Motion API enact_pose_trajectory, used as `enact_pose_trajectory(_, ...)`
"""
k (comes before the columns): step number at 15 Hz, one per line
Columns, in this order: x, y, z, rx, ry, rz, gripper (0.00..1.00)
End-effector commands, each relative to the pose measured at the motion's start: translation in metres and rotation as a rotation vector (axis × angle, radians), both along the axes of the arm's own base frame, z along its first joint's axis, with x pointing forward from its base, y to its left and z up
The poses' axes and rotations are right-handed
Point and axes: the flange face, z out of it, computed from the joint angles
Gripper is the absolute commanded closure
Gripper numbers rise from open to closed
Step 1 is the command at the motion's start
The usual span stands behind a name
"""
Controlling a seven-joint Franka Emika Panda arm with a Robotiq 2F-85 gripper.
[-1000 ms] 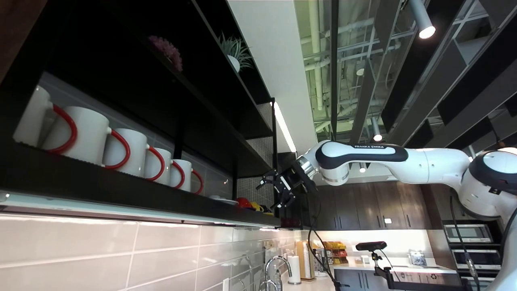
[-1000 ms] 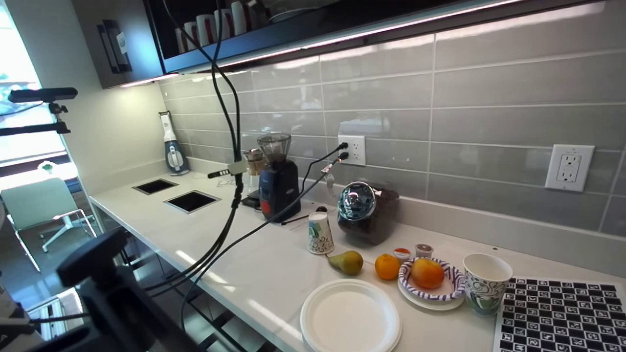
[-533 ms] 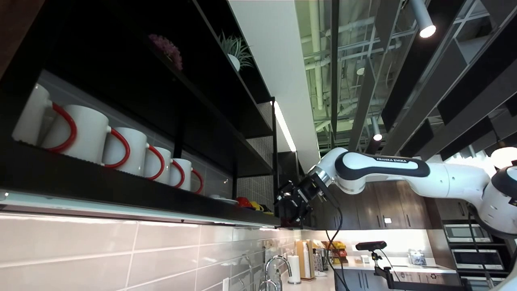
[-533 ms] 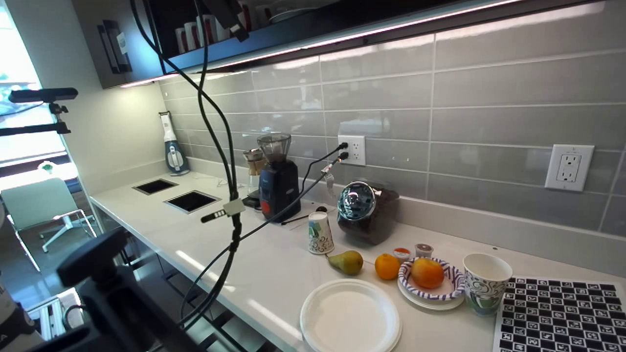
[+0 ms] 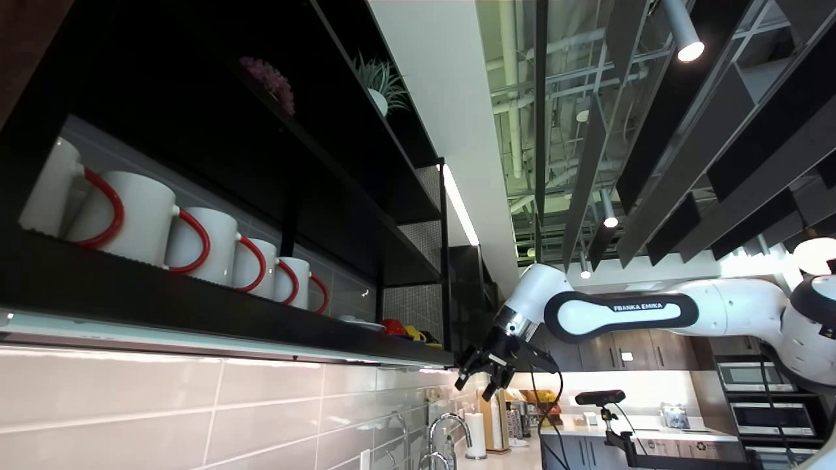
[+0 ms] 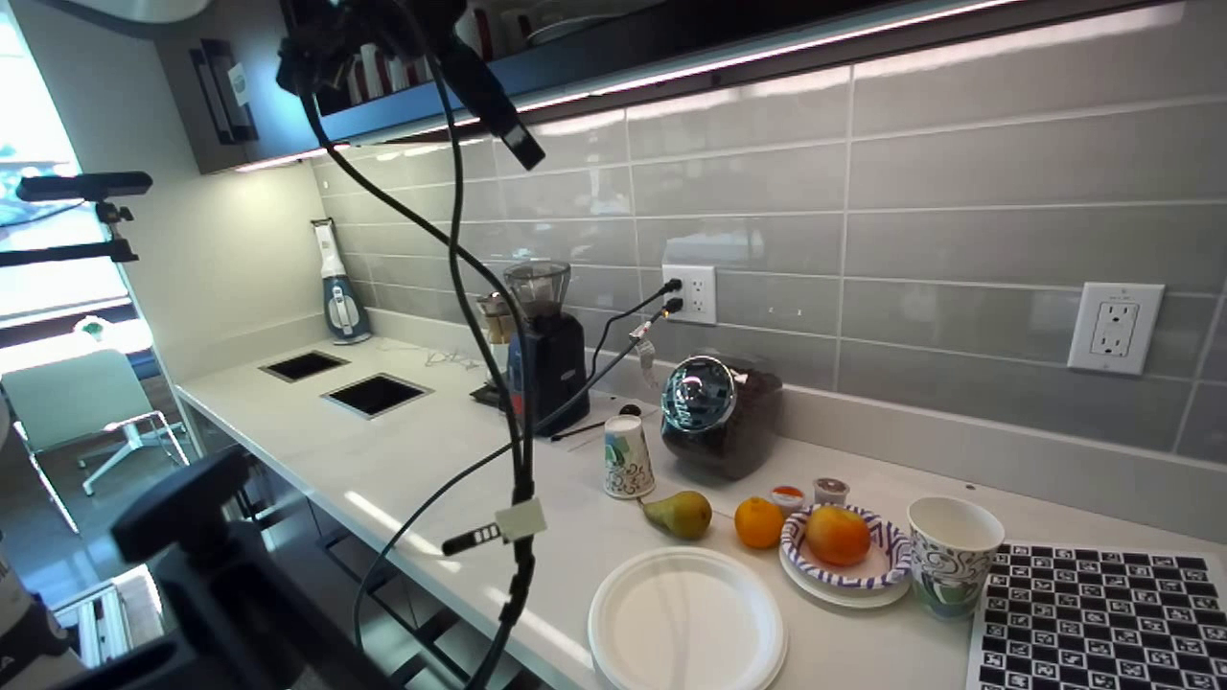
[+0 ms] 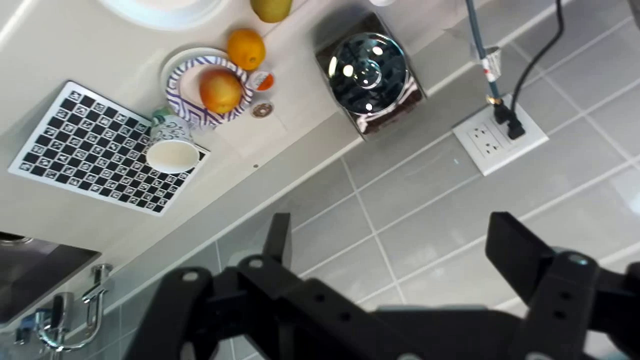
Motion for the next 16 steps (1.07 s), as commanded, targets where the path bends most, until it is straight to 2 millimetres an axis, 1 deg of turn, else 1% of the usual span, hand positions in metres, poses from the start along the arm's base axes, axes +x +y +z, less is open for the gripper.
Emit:
enact_pose_trajectory(1, 0.008, 0.01, -0.046, -0.11, 0.152, 0.029, 0.0)
enact_pose_trajectory(2, 0.011, 0.014, -0.06, -0.107, 0.175, 0.062, 0.0)
enact_pose_trajectory(3, 0.006, 0.01, -0.04, -0.059, 0.118, 0.036, 0.0)
enact_pose_trajectory(4, 0.007, 0.013, -0.048, -0.06, 0.135, 0.042, 0.0)
enact_pose_trajectory(7, 0.007, 0.012, -0.045, -0.059, 0.128, 0.041, 0.0)
enact_pose_trajectory(9, -0.02, 0.01, -0.012, -0.073, 0.041, 0.047, 0.0)
enact_pose_trajectory(10, -0.023, 0.011, -0.005, -0.074, 0.041, 0.005, 0.0)
enact_pose_trajectory(12, -0.019, 0.016, -0.019, -0.065, 0.174, -0.029, 0.0)
enact_pose_trajectory(13, -0.02, 0.018, -0.038, -0.026, 0.245, 0.022, 0.0)
enact_pose_trajectory(16, -0.018, 0.015, -0.074, 0.061, 0.375, 0.006, 0.0)
